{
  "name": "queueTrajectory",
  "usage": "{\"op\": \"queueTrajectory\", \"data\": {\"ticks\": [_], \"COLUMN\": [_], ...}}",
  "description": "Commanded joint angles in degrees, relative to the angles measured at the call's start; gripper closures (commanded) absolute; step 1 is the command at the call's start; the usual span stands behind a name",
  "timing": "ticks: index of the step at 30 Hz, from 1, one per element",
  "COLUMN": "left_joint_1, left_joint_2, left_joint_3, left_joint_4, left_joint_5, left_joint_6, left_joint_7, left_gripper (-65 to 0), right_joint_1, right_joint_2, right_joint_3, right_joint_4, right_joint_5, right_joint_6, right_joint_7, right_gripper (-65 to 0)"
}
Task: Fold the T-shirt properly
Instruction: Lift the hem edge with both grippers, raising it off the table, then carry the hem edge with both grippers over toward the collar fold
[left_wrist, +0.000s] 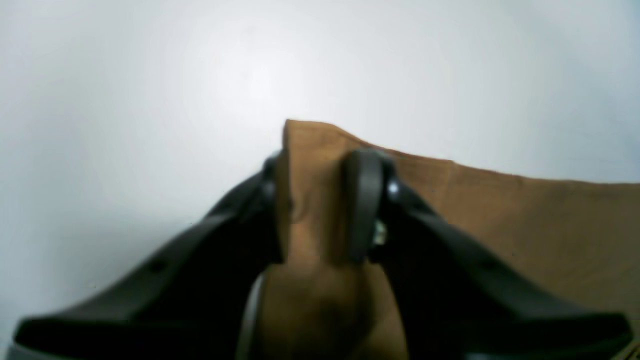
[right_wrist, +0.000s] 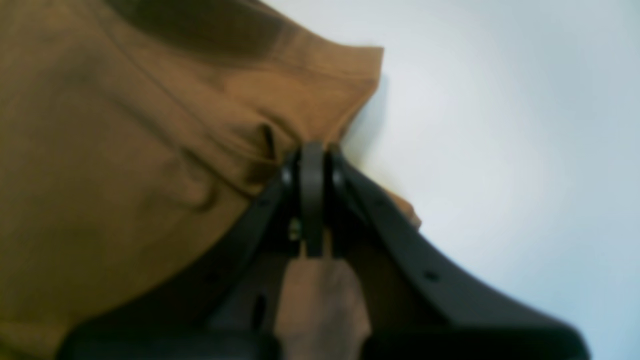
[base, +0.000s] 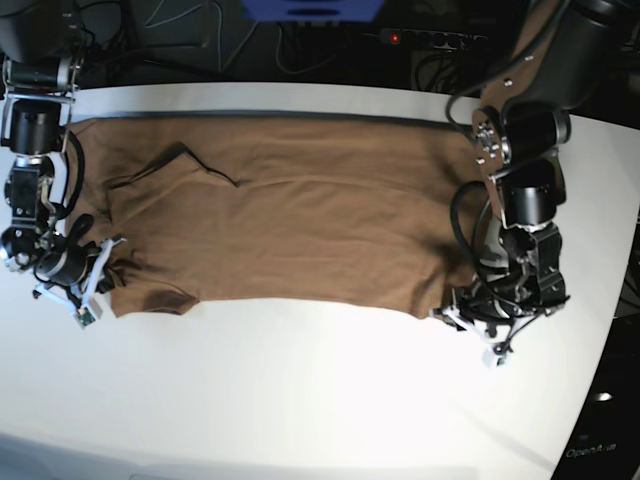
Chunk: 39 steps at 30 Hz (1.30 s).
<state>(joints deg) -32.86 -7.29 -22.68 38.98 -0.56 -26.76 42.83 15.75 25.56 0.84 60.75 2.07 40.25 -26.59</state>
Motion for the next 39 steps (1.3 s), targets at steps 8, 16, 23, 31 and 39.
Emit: {"op": "queueTrajectory", "data": {"ticks": [8,16,23,31,39], "left_joint_1": [-1.03,-0.94,1.87,2.14,6.71], "left_joint_2": [0.12,0.21,1.44,1.79,1.88], "left_joint_3": [0.13,-0.14,-0.22,-0.22,-0.22], "left_joint_4": [0.45,2.82,15.92,22.07,24.97], "left_joint_5": [-0.01,-0.28,-4.67,-5.9,-5.99], "left_joint_6": [-0.09,-0.09,-0.09,-0.09,-0.09], "left_joint_7": [1.17,1.17,4.51,9.79,10.05], "left_gripper": [-2.9,-2.9,-3.1,-3.1,-3.1], "right_joint_1": [1.35,1.26,1.26,1.09,-3.04], "right_joint_2": [1.12,1.12,1.12,1.03,1.03], "right_joint_3": [0.35,0.08,-0.01,-0.01,0.43], "right_joint_4": [1.09,1.09,1.09,1.09,4.08], "right_joint_5": [0.79,0.79,0.79,0.79,0.79], "right_joint_6": [-0.25,-0.25,-0.25,-0.25,-0.25], "right_joint_7": [0.87,0.87,0.87,0.87,1.23], "right_gripper": [-0.6,-0.6,-0.6,-0.6,-0.6]}}
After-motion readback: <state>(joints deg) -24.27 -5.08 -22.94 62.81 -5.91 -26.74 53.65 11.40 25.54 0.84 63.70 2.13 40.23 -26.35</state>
